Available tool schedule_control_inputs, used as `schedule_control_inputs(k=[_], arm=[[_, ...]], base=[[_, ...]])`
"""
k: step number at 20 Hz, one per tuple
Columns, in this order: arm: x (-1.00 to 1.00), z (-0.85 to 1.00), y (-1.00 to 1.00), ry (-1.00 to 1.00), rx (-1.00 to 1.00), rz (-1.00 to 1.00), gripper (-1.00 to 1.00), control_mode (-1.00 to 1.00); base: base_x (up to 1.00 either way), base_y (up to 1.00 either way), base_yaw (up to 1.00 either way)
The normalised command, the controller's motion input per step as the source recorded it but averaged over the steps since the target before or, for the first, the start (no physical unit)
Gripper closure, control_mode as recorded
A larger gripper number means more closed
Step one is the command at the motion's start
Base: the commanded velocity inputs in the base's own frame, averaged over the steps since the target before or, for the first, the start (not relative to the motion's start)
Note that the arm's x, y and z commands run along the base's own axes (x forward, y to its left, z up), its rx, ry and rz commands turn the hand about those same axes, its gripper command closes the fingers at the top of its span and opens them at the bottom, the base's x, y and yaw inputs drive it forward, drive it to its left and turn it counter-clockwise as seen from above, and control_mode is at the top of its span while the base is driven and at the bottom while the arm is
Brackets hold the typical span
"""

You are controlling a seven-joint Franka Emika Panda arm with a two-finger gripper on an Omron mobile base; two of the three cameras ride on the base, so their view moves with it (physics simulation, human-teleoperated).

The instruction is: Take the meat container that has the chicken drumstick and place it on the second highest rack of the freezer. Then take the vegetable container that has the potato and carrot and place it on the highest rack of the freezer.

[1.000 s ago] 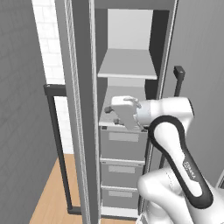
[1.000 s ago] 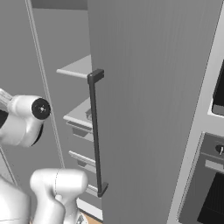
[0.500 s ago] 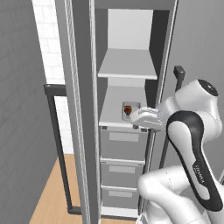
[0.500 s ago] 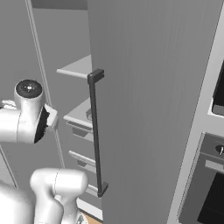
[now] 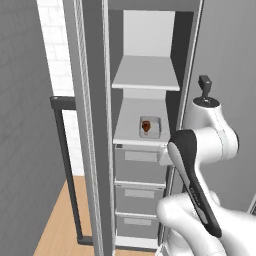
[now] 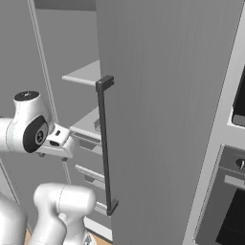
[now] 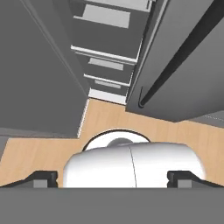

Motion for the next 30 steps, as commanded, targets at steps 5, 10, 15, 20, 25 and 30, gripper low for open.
schedule_control_inputs(k=[5,10,15,20,25,30], arm=[[-0.20,-0.40,-0.43,-0.15,0.00,-0.02,-1.00,-1.00],[-0.19,-0.36,-0.31,-0.21,0.00,0.01,-1.00,-1.00],[-0.04,-0.01,0.00,-0.05,0.00,0.02,-1.00,-1.00],[-0.06,0.00,0.00,0.00,0.00,0.00,-1.00,-1.00],[-0.34,0.00,0.04,-0.11,0.00,-0.01,-1.00,1.00],[0.00,0.00,0.00,0.00,0.00,0.00,-1.00,1.00]], base=[[0.00,0.00,0.00],[0.00,0.00,0.00],[0.00,0.00,0.00],[0.00,0.00,0.00],[-0.36,0.05,-0.04],[-1.00,-0.02,-0.29]])
